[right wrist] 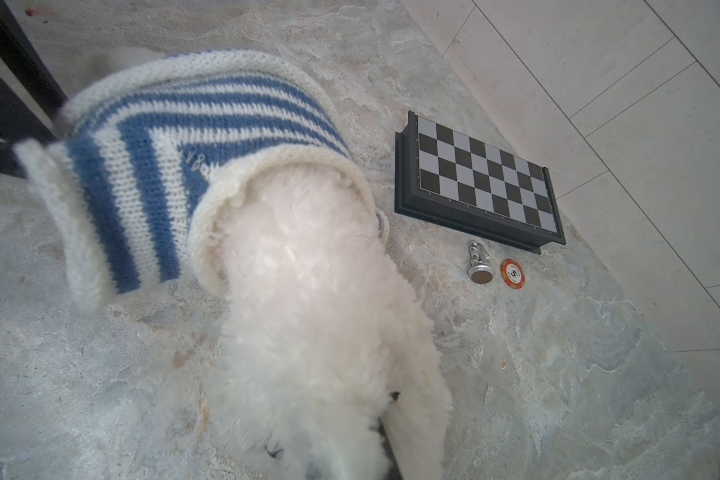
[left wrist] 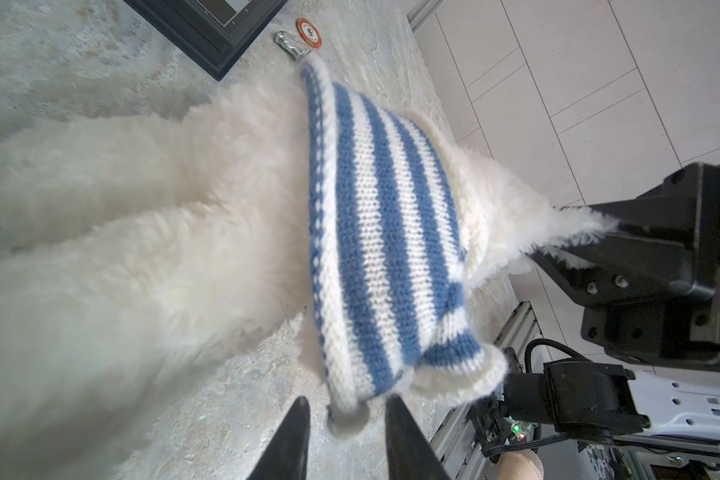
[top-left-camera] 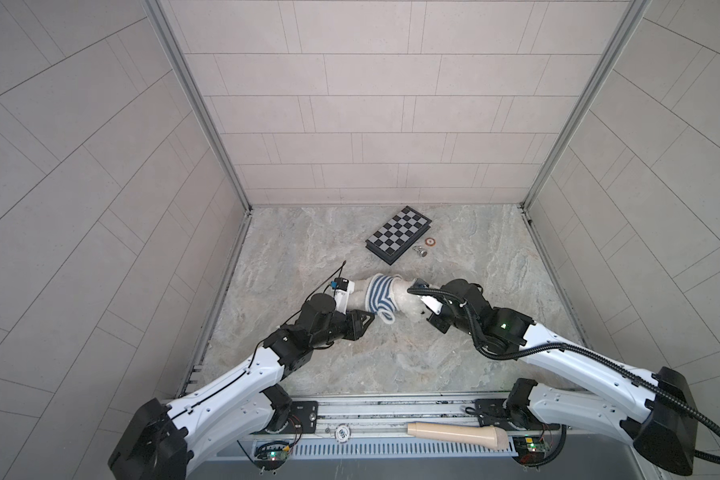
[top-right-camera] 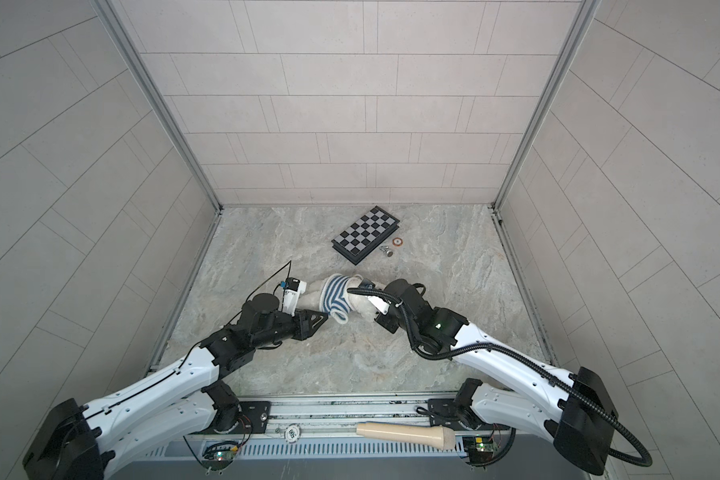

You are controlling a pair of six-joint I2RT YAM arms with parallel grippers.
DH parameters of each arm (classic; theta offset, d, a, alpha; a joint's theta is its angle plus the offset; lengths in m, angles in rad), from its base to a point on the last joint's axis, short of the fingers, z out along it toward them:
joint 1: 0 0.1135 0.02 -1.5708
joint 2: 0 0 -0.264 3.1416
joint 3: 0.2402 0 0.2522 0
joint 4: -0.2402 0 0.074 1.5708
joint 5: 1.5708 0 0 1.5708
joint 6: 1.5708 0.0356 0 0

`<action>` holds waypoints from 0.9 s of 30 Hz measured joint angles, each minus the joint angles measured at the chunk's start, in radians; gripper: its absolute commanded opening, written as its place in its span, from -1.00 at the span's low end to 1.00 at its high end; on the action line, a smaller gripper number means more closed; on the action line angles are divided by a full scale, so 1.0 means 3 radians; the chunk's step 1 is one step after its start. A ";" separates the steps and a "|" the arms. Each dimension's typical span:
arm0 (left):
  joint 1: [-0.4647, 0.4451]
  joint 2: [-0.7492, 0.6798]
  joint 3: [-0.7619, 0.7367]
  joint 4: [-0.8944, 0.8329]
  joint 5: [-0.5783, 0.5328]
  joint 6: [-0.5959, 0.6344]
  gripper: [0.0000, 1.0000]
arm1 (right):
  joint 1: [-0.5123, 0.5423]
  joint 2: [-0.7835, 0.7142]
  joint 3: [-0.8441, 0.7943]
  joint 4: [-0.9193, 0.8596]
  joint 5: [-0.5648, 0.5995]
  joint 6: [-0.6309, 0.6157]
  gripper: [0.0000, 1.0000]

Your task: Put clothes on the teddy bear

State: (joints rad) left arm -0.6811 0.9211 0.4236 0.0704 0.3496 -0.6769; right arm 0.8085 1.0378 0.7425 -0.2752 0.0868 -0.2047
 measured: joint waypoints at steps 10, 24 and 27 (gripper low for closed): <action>0.0000 0.0066 0.0000 0.0041 -0.0140 -0.0022 -1.00 | -0.0051 0.0000 0.0000 -0.0018 -0.0003 0.0011 -1.00; 0.0362 -0.0214 -0.0009 -0.0278 -0.0397 0.0027 -1.00 | -0.0263 -0.0163 -0.0048 -0.0070 -0.0237 0.0048 -1.00; 0.0370 -0.0135 -0.0009 -0.0275 -0.0381 0.0074 -1.00 | -0.0271 -0.0163 -0.0048 -0.0074 -0.0264 0.0048 -1.00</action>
State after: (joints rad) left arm -0.5701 0.8806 0.4210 -0.0120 0.2352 -0.6548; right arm 0.7273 0.9890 0.7280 -0.2974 0.0074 -0.1902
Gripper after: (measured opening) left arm 0.044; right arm 0.074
